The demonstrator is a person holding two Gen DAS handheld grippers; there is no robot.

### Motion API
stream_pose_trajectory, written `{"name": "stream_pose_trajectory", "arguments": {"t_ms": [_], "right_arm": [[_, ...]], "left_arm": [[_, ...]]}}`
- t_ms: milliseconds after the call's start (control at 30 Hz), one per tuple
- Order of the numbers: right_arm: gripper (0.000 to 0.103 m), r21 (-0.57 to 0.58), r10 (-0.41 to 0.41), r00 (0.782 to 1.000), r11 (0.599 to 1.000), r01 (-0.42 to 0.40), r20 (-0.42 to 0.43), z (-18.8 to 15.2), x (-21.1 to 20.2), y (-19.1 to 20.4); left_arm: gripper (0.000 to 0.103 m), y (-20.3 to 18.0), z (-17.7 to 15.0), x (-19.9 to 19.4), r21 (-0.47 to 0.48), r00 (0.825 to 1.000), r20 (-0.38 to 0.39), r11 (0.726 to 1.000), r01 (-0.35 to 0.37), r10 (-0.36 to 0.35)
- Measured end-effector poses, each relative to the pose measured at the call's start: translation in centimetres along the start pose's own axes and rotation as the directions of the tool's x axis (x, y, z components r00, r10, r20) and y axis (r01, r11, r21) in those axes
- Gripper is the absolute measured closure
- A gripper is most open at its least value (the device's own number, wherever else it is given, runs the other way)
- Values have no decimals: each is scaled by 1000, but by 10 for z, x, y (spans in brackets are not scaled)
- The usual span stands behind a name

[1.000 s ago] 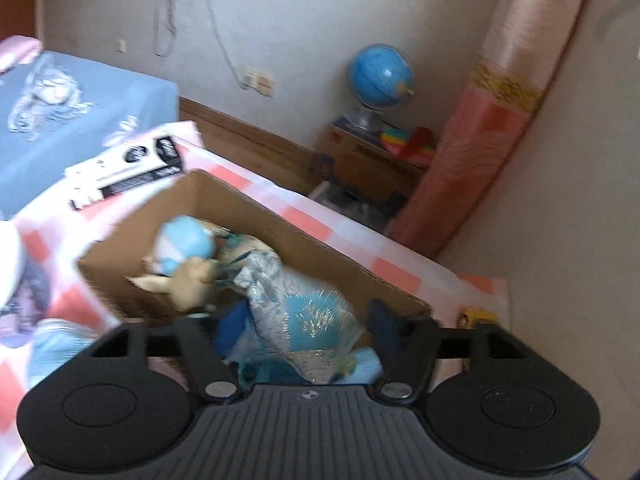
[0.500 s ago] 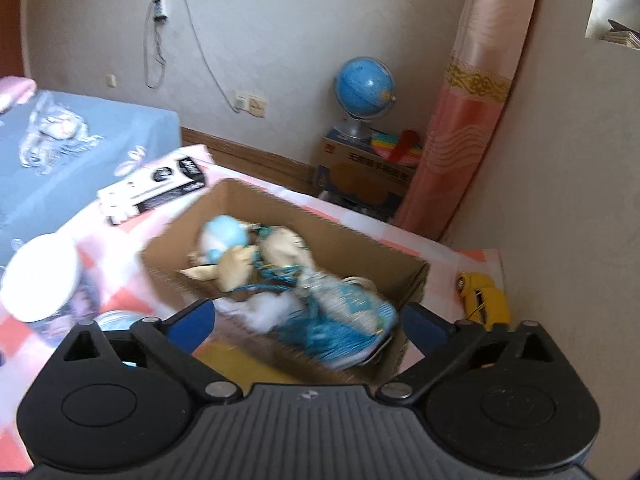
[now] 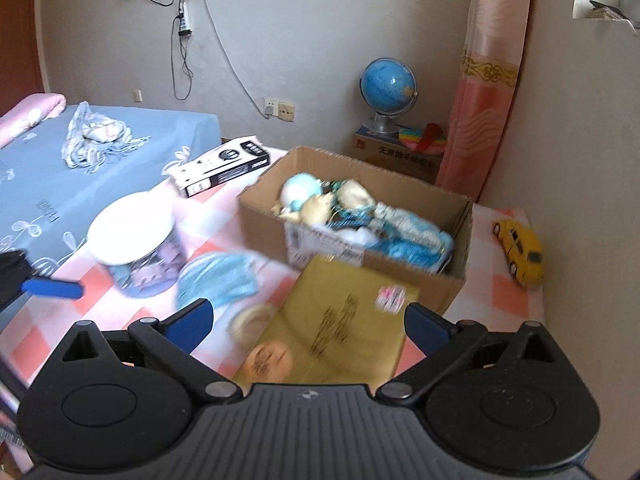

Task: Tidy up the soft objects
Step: 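Lower the left tool onto the blue face mask and close it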

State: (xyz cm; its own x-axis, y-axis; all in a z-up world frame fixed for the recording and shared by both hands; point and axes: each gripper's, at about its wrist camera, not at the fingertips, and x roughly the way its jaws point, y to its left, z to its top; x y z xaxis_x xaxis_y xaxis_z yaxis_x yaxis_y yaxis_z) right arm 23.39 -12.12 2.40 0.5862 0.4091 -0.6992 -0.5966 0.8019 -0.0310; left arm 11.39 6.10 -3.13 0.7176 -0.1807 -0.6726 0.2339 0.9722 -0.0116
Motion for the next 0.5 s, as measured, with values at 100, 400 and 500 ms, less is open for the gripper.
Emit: {"name": "stream_pose_trajectory", "arguments": {"t_ms": [100,400,500], "right_arm": [[0,7,9,1000,1000,-9,8,-14,-11,7],[0,66,11,1000,998,-11,13,-56,-36,13],[0,61,-5,1000,998,4,9,-66,-39,18]], "left_arm": [[3,0,2,-1,24,999,-15,999,32,-32],[3,2,21,8,109,995,-71,991,74,-66],[3,-1,33,9,153,995,-67,985,77,-68]]}}
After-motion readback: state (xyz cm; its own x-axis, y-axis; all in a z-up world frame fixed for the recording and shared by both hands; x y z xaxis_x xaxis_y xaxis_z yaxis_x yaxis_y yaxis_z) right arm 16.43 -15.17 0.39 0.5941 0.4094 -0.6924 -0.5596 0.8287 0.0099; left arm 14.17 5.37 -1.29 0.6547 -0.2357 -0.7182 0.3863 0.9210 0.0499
